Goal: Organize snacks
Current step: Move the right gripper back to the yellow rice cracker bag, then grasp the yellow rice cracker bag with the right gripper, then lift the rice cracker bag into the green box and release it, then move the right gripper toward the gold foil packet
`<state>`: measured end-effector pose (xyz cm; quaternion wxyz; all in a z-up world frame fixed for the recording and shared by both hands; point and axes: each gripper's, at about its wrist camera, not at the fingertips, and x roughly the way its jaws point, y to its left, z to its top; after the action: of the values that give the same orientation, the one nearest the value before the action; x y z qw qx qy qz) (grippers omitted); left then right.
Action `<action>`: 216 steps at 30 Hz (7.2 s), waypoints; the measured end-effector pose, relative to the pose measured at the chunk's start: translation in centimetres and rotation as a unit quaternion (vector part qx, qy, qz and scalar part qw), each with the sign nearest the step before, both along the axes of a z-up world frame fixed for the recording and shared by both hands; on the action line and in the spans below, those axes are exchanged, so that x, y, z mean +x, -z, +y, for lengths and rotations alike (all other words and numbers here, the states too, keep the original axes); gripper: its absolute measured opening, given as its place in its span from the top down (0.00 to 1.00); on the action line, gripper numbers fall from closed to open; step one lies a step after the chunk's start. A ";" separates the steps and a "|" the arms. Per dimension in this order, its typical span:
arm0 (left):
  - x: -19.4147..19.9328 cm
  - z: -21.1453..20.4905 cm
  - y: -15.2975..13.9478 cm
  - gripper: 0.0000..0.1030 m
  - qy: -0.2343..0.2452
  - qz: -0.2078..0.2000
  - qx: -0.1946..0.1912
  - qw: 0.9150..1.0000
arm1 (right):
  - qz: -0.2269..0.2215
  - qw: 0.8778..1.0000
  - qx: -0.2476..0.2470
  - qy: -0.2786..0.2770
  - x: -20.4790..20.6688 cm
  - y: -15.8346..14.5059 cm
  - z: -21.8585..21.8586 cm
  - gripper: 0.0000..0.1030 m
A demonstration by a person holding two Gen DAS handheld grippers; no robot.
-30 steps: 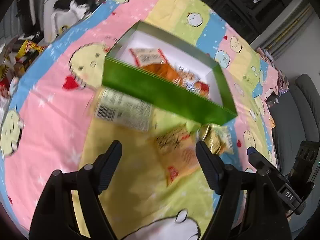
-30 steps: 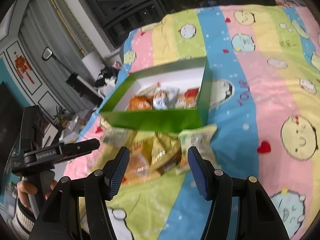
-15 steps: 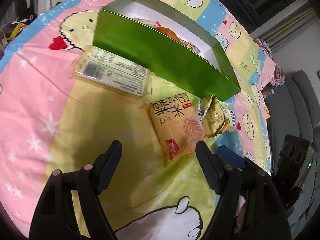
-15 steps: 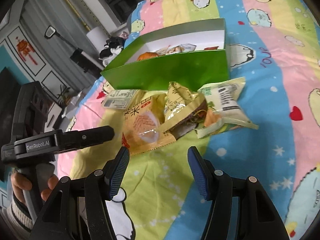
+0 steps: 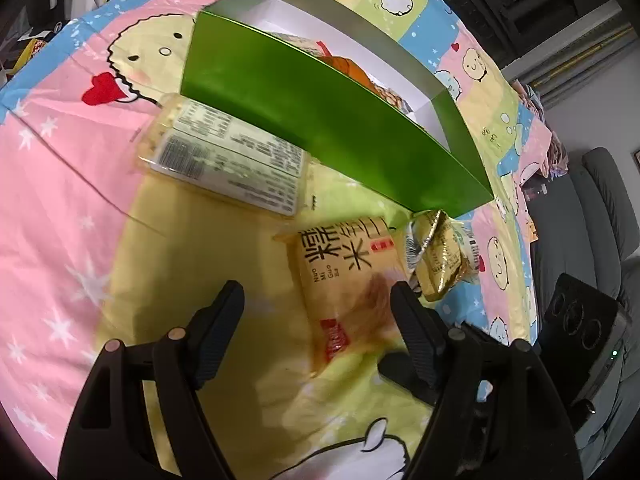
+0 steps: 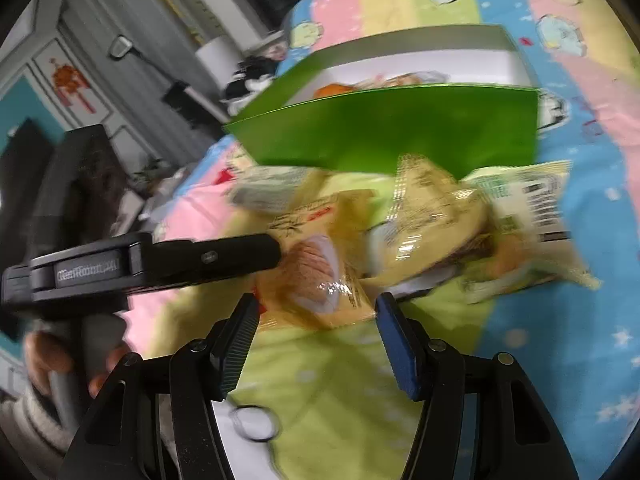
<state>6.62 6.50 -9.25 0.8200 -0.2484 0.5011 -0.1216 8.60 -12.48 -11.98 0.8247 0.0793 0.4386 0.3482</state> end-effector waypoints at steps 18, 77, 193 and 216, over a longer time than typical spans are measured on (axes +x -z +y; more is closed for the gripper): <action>0.7 -1.8 0.3 0.48 0.041 -0.004 0.017 0.999 | 0.000 1.000 -0.023 -0.017 0.6 0.7 2.7 0.41; -6.5 -8.4 -8.9 0.55 0.086 -0.146 0.130 0.977 | -0.142 0.990 -0.005 0.024 -7.6 -6.1 -1.2 0.51; 15.0 -5.4 -5.2 0.51 0.080 -0.092 0.128 0.984 | -0.098 0.990 -0.083 0.049 13.4 -5.4 2.9 0.51; 9.3 -2.5 -8.5 0.17 0.026 -0.129 0.135 0.982 | -0.140 0.982 -0.070 0.102 6.7 -8.6 -2.8 0.47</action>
<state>15.88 4.00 -0.73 0.9005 -0.1045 0.4088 -0.1055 15.30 -15.26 -3.34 0.9128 0.0155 0.3315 0.2382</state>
